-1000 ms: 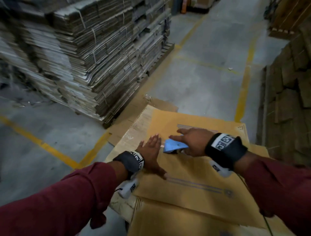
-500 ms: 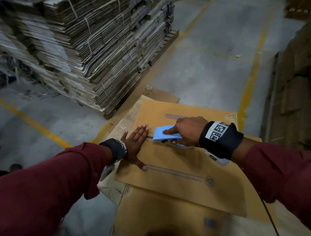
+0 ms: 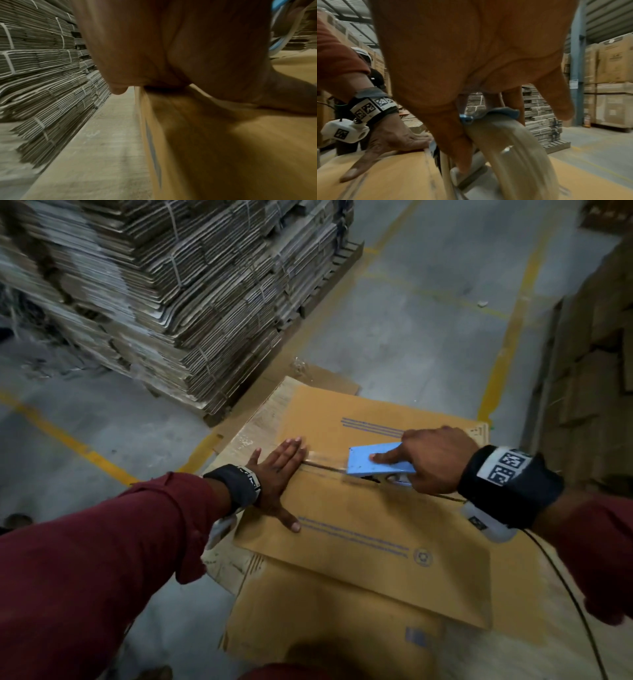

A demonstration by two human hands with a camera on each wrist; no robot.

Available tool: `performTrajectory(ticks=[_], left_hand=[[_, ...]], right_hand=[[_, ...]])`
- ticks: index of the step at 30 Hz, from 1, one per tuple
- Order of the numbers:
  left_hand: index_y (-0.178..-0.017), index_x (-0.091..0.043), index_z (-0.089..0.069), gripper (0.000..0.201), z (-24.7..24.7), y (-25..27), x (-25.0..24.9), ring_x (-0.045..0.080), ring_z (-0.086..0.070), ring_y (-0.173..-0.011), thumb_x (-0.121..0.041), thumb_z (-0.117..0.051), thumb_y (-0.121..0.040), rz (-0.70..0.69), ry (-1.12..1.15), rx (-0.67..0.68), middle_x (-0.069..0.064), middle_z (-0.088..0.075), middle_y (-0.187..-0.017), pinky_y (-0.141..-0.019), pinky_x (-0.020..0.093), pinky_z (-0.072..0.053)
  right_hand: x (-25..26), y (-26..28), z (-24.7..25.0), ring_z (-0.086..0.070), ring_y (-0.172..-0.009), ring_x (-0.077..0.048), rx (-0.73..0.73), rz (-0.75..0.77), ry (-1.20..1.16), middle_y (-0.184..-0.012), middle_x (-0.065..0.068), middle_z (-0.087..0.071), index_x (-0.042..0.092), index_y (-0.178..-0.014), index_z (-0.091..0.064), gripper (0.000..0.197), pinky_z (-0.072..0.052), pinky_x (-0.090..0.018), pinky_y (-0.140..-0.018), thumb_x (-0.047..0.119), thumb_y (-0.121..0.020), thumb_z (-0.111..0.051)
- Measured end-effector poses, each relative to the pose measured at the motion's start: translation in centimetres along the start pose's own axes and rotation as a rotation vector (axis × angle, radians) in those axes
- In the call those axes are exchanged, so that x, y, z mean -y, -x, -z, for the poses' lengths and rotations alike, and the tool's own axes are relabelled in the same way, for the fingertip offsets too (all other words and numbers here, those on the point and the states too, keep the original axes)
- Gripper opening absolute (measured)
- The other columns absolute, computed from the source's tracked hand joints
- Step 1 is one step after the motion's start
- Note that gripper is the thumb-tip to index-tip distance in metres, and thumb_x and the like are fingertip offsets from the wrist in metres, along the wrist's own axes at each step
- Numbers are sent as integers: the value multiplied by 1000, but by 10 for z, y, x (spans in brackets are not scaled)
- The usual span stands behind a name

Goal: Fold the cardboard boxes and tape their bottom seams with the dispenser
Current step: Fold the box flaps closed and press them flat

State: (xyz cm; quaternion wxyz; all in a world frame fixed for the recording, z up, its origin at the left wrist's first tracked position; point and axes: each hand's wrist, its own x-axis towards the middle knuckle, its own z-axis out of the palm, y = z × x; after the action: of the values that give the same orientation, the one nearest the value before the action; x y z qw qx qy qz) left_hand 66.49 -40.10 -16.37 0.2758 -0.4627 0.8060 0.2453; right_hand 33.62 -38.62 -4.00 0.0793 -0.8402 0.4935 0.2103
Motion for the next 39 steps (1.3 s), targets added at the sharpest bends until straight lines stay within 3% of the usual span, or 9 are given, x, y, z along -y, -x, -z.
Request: performTrajectory(ticks=[2,6,11,16,21,24,28,33,39], left_hand=[[-143,-34,49,164,0,-2,1,17,46,-144,-103,-62,-44,-4,-21,1,-14,60,-146,-118,72,11],[-144,-33,49,165,-1,-4,-1,17,45,-145,-106,-59,-42,-8,-31,-13,-12,58,-149,-118,73,9],[-144,-35,48,167,9,0,17,15,45,-143,-105,-61,-40,12,-52,5,-12,57,-149,-118,72,12],[-144,-30,49,170,20,-2,30,18,44,-144,-104,-62,-38,41,-128,14,-7,56,-151,-119,71,11],[-154,-16,37,165,14,3,-22,23,34,-151,-108,-50,-47,69,-112,33,2,45,-159,-121,66,13],[-155,-16,33,156,-5,-11,-83,23,33,-152,-110,-38,-53,46,-18,-51,2,42,-161,-121,63,15],[-156,-16,32,147,-15,-28,-145,19,36,-150,-106,-38,-63,-8,26,-100,-2,43,-160,-122,57,19],[-157,-27,31,142,-16,-21,-113,12,36,-149,-101,-48,-65,-21,-25,-101,-9,41,-161,-124,51,19],[-145,-34,44,154,-18,-8,-49,14,39,-146,-103,-57,-52,57,-36,-52,-12,49,-152,-123,52,18]], right_hand=[[-24,18,-4,-63,-111,-23,50,-52,-11,-120,5,-58,70,-142,-30,58,-53,-38,-84,71,-88,-51],[-33,46,-23,-64,-105,-22,155,-123,-54,-111,7,-54,73,-142,-25,61,-55,-37,-77,77,-86,-48],[-14,31,-20,-62,-112,-26,119,-90,-14,-126,2,-57,65,-145,-32,59,-42,-32,-73,64,-90,-53],[9,10,-21,-64,-110,-29,126,-66,22,-127,-1,-60,56,-146,-41,61,-42,-33,-74,55,-88,-57],[16,6,-22,-64,-110,-32,128,-45,9,-127,-3,-57,52,-147,-44,58,-49,-37,-85,53,-90,-55],[15,7,-22,-63,-111,-33,119,-19,4,-126,-3,-58,51,-147,-44,58,-50,-38,-86,55,-90,-55],[10,7,-25,-64,-107,-33,105,3,-18,-123,-2,-58,46,-146,-48,55,-51,-39,-84,55,-91,-53],[17,7,-27,-62,-103,-33,99,46,-28,-122,-4,-53,44,-147,-46,55,-40,-34,-74,51,-94,-54],[71,-36,0,-63,-107,-31,44,97,-12,-121,-6,-62,30,-129,-63,40,-51,-39,-85,43,-92,-63]])
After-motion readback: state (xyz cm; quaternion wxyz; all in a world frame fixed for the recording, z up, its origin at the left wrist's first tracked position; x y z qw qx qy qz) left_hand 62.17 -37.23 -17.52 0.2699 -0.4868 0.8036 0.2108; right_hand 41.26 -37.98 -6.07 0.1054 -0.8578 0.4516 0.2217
